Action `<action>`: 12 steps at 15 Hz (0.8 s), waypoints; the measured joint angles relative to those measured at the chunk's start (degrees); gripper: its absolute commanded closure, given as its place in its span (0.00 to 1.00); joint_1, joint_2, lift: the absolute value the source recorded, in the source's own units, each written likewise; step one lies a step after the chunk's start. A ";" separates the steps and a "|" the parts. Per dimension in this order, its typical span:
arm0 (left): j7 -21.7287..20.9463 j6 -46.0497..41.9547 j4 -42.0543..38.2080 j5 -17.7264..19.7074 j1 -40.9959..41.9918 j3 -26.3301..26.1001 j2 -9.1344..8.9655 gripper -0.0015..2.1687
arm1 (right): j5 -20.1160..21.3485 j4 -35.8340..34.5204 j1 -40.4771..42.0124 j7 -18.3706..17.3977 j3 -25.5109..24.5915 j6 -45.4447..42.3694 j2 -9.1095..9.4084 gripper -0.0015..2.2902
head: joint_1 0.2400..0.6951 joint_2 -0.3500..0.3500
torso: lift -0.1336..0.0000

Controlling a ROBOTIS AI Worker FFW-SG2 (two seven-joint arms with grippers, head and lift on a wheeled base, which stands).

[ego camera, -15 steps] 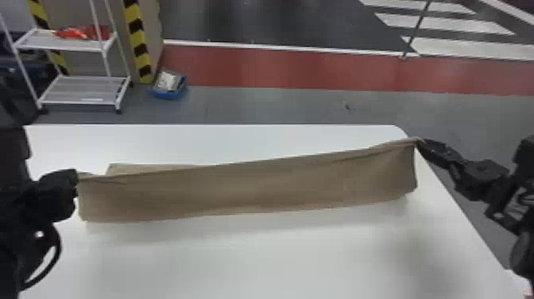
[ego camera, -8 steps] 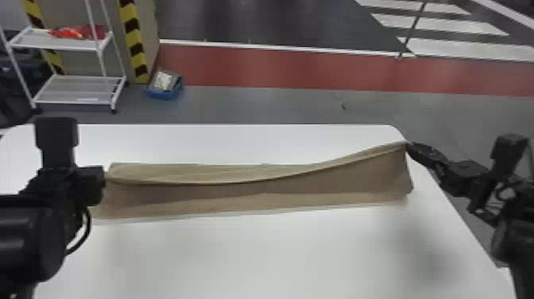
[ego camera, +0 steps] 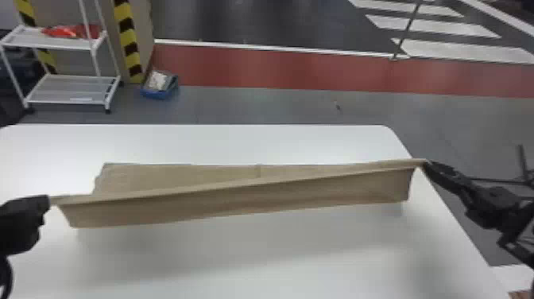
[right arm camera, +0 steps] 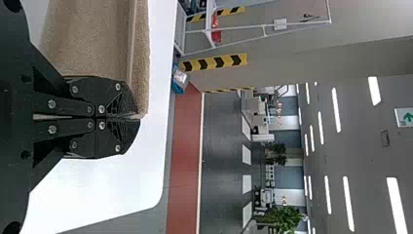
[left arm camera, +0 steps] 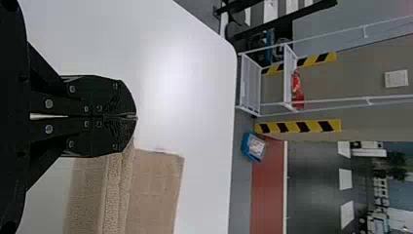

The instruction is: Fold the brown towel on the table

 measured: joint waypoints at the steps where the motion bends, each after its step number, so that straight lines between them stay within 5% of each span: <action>1: -0.29 3.56 -3.12 -0.05 1.71 0.66 0.01 0.82 | -0.99 -3.17 2.68 0.99 -1.40 0.82 1.00 0.69 | 1.00 0.26 | 0.12; 6: -1.13 9.83 -6.77 -0.02 1.40 0.05 0.10 0.81 | -1.06 -9.15 5.75 1.72 -3.83 5.55 3.32 0.69 | 1.00 0.24 | 0.12; 12: 0.17 5.96 8.40 -2.43 -10.13 -7.31 -0.14 0.81 | 3.59 -1.43 -3.91 -0.49 -2.40 10.70 1.88 0.69 | 1.00 0.18 | 0.12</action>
